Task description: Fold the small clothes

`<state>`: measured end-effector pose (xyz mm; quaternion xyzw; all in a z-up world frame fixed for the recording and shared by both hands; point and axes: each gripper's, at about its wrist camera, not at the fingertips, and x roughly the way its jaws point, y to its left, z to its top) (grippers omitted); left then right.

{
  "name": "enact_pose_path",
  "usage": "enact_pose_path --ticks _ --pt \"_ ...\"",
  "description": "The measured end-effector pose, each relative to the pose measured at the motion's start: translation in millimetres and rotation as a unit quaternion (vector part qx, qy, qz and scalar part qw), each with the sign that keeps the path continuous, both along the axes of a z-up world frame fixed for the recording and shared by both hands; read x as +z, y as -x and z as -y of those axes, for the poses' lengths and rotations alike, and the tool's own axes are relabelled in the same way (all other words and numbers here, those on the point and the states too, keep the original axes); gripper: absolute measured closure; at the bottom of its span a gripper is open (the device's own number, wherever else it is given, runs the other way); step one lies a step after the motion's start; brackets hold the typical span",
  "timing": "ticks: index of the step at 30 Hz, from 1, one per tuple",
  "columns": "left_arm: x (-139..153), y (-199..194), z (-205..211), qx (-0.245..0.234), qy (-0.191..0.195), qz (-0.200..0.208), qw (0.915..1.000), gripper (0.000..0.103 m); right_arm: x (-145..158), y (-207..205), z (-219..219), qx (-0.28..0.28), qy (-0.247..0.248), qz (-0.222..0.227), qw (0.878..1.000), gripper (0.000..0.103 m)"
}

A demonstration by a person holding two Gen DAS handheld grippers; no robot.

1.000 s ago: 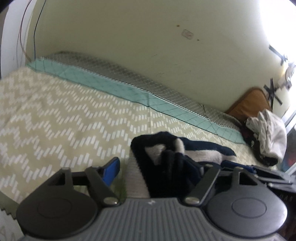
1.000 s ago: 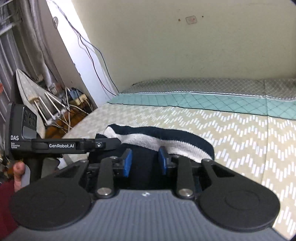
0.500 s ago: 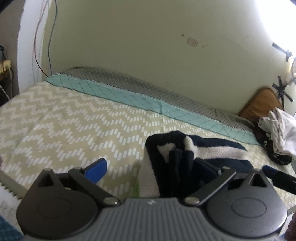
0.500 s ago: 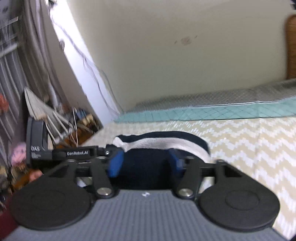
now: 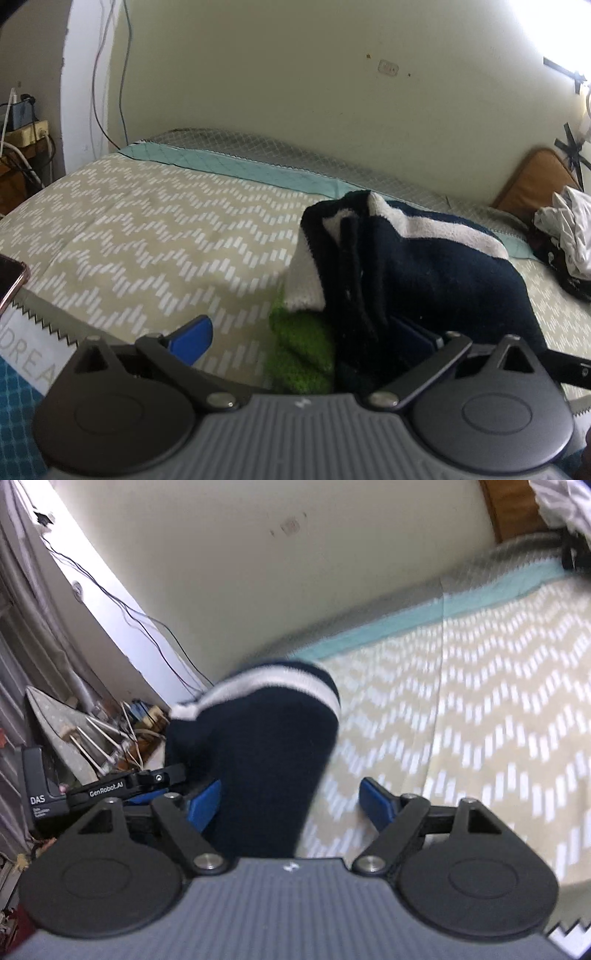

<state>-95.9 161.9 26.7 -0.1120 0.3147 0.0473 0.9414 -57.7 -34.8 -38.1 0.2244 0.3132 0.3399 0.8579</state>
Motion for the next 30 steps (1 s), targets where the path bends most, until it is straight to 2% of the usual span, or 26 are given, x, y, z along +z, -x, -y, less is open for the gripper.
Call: enact_pose_path --ticks 3,9,13,16,20,26,30 --pt "-6.1 7.9 4.2 0.011 -0.013 0.026 0.9995 0.000 -1.3 0.3 3.1 0.001 -0.013 -0.003 1.000 0.017" --pt "-3.2 12.9 25.9 0.024 -0.086 0.042 0.9951 0.000 -0.5 4.9 9.2 0.004 -0.016 0.010 1.000 0.015" --pt "-1.3 14.5 36.4 0.031 -0.115 0.048 0.9917 0.000 -1.4 4.5 8.8 0.006 -0.015 0.013 1.000 0.014" --pt "-0.6 16.0 37.4 0.033 -0.113 0.049 0.9918 0.000 -1.2 4.8 7.4 0.010 -0.013 0.016 1.000 0.012" --pt "-1.1 16.6 36.5 0.036 -0.109 0.048 0.9922 0.000 0.4 2.8 3.2 0.041 -0.018 0.017 0.999 0.000" --pt "-1.1 18.1 40.0 0.042 -0.118 0.048 0.9909 0.000 1.1 0.2 4.6 0.050 -0.020 0.012 0.998 0.000" --pt "-1.3 16.6 37.4 0.043 -0.107 0.043 0.9924 0.000 0.6 -0.4 6.9 0.055 -0.022 0.012 0.998 0.000"
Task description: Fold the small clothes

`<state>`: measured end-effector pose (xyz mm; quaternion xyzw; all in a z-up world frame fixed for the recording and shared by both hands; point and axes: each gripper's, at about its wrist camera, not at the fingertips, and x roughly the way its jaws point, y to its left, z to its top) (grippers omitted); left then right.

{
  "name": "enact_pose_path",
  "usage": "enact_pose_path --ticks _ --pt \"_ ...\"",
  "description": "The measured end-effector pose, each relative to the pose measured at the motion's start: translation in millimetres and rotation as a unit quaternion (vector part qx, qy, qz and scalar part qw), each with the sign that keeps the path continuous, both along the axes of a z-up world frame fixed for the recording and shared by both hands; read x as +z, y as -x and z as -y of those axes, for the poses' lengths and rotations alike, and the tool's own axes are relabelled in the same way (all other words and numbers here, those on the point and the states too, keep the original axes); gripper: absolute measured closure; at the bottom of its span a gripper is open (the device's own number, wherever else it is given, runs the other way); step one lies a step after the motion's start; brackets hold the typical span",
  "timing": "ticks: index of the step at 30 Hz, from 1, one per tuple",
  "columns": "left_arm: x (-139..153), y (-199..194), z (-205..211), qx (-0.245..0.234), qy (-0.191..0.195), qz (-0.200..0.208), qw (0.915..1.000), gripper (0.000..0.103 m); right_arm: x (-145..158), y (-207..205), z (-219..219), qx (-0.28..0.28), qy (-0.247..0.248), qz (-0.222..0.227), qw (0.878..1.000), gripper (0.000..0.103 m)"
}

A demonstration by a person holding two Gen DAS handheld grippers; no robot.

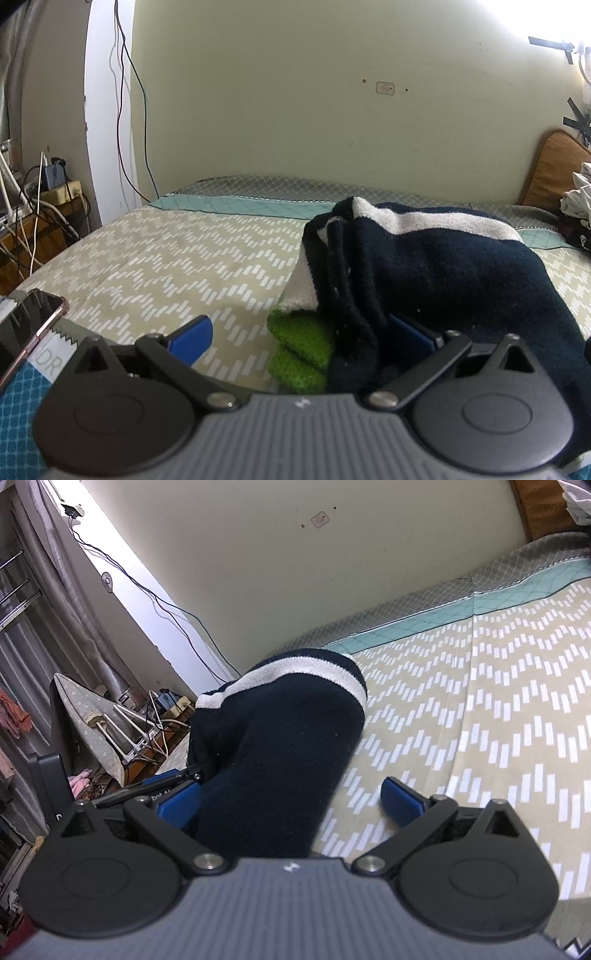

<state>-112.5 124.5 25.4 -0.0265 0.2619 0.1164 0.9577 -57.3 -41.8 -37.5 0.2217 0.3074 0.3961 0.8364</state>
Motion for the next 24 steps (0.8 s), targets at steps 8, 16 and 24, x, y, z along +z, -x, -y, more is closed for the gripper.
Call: enact_pose_path --ticks 8,16,24 --pt "-1.4 -3.0 -11.7 0.003 0.049 -0.012 0.9987 0.000 0.2 0.9 2.0 0.003 -0.003 0.000 1.000 0.000" --pt "-1.2 -2.0 -14.5 0.004 0.065 -0.015 0.9978 0.000 0.4 1.6 1.4 0.001 -0.004 0.001 1.000 0.000" --pt "-0.6 -1.9 -12.8 0.004 0.056 -0.015 0.9983 0.000 0.4 1.5 1.8 0.001 -0.004 0.001 1.000 0.000"
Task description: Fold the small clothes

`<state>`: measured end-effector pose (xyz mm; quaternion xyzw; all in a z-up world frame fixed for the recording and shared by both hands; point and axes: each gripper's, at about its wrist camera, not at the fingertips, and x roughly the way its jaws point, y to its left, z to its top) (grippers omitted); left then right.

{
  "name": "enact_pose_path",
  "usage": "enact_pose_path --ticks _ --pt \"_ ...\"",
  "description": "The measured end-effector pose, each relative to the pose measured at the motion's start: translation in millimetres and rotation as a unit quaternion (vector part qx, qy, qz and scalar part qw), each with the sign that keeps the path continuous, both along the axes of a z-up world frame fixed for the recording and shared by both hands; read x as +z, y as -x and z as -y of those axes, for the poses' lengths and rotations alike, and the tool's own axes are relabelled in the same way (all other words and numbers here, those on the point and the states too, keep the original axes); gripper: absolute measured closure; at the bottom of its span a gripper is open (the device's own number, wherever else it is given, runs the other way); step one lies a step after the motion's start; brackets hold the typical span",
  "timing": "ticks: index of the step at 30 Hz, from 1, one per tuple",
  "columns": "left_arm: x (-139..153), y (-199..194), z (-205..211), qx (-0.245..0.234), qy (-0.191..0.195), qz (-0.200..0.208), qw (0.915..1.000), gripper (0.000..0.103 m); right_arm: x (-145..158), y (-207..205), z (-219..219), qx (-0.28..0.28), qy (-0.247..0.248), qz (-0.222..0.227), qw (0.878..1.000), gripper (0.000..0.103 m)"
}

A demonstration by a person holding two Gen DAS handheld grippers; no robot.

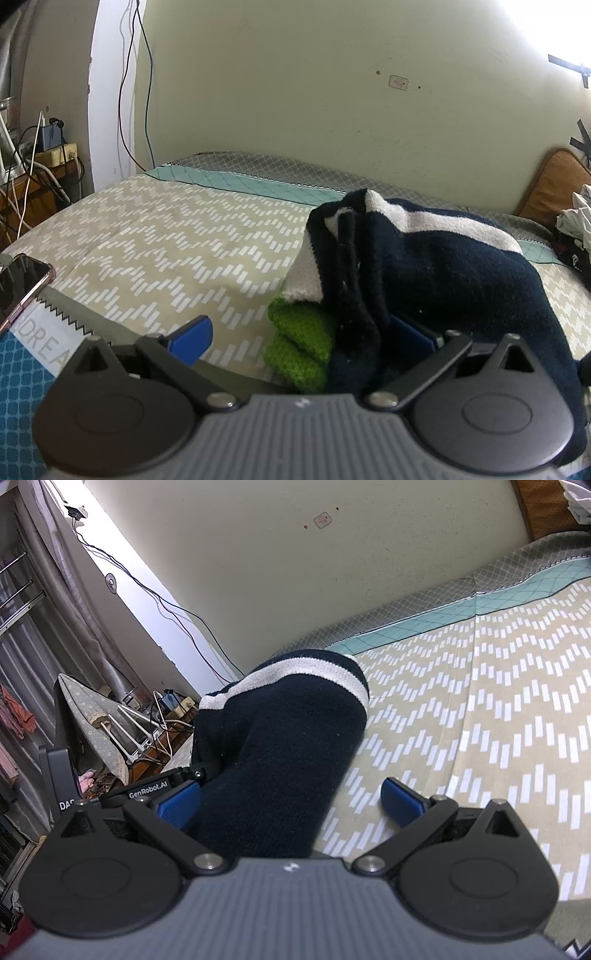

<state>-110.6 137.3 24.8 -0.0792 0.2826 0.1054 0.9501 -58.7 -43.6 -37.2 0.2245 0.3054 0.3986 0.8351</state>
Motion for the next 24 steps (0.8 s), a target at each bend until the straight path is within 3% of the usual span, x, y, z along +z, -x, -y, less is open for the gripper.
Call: enact_pose_path --ticks 24 --pt "0.9 -0.2 1.6 -0.008 -0.012 0.001 0.9999 0.000 1.0 -3.2 0.5 -0.004 0.005 0.004 1.000 0.000"
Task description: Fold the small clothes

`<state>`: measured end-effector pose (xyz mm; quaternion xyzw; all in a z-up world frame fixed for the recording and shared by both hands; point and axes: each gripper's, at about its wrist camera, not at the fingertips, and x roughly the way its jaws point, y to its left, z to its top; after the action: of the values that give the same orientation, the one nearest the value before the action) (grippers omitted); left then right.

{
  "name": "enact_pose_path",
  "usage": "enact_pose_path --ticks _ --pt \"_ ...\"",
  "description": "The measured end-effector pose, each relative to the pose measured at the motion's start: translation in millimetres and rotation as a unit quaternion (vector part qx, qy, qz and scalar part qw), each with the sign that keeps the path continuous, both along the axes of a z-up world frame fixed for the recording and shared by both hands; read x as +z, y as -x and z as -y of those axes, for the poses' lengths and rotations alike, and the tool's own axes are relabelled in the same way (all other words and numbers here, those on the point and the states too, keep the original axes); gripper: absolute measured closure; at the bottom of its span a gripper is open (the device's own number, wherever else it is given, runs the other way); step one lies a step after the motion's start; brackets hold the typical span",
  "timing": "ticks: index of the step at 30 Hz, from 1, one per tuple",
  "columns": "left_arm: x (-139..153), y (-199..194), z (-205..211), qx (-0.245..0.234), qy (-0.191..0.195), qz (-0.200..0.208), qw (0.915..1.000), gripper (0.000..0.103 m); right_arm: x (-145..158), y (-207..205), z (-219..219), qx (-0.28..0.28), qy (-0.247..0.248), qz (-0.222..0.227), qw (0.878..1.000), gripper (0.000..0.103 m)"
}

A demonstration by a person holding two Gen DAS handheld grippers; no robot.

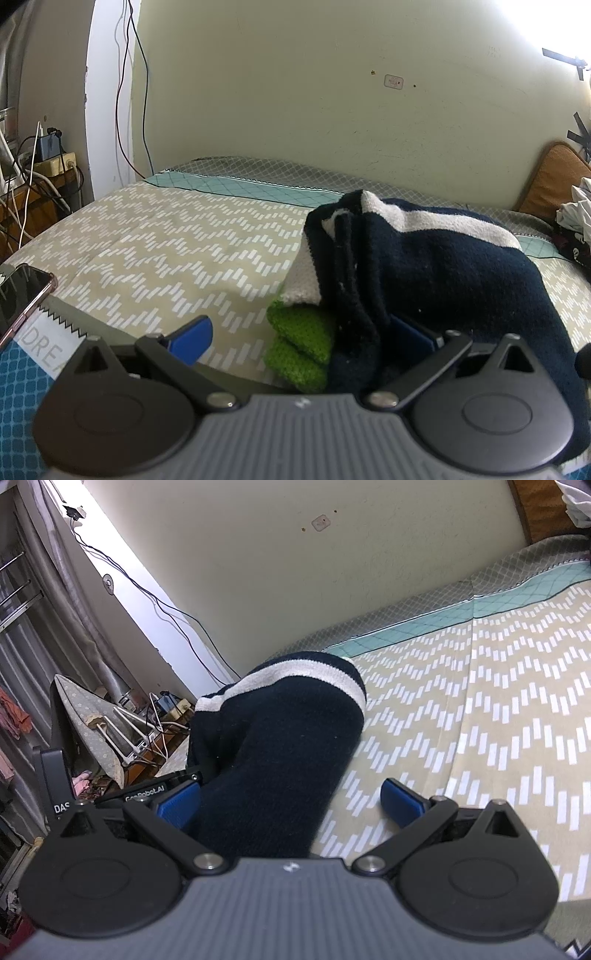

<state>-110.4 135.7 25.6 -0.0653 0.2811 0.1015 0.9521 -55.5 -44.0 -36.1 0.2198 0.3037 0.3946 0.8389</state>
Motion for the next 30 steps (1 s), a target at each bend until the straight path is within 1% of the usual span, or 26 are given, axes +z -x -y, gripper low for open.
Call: enact_pose_path --ticks 10,15,17,20,22,23,27,30 --pt "0.1 -1.4 -2.5 -0.005 0.011 -0.005 0.9999 0.000 -1.0 -2.1 -0.7 0.001 0.007 -0.001 1.000 0.000" --pt "2.9 -1.2 -12.9 -0.035 0.022 -0.015 0.9990 0.000 -1.6 -4.0 2.3 0.009 0.005 -0.002 1.000 0.000" --pt "3.9 1.5 -21.5 -0.049 0.038 -0.017 0.9980 0.000 -1.7 -4.3 5.1 0.016 0.007 -0.002 1.000 0.000" --pt "4.0 4.0 -36.7 -0.064 0.084 -0.024 0.9941 0.000 -0.9 -5.0 7.7 0.033 0.012 0.001 0.999 0.000" --pt "3.9 2.2 -45.4 -0.075 0.116 -0.037 0.9897 0.000 2.4 -5.8 6.0 0.050 0.030 0.005 0.998 0.000" --pt "4.6 1.5 -48.4 -0.083 0.126 -0.043 0.9877 0.000 4.1 -6.2 5.1 0.056 0.040 0.006 0.998 0.000" --pt "9.1 1.6 -56.8 -0.096 0.139 -0.045 0.9845 0.000 9.5 -9.3 -0.3 0.063 0.062 -0.003 0.996 0.000" --pt "9.1 -4.2 -59.4 -0.123 0.157 -0.057 0.9784 0.000 10.8 -8.4 -5.2 0.065 0.081 0.004 0.995 0.000"
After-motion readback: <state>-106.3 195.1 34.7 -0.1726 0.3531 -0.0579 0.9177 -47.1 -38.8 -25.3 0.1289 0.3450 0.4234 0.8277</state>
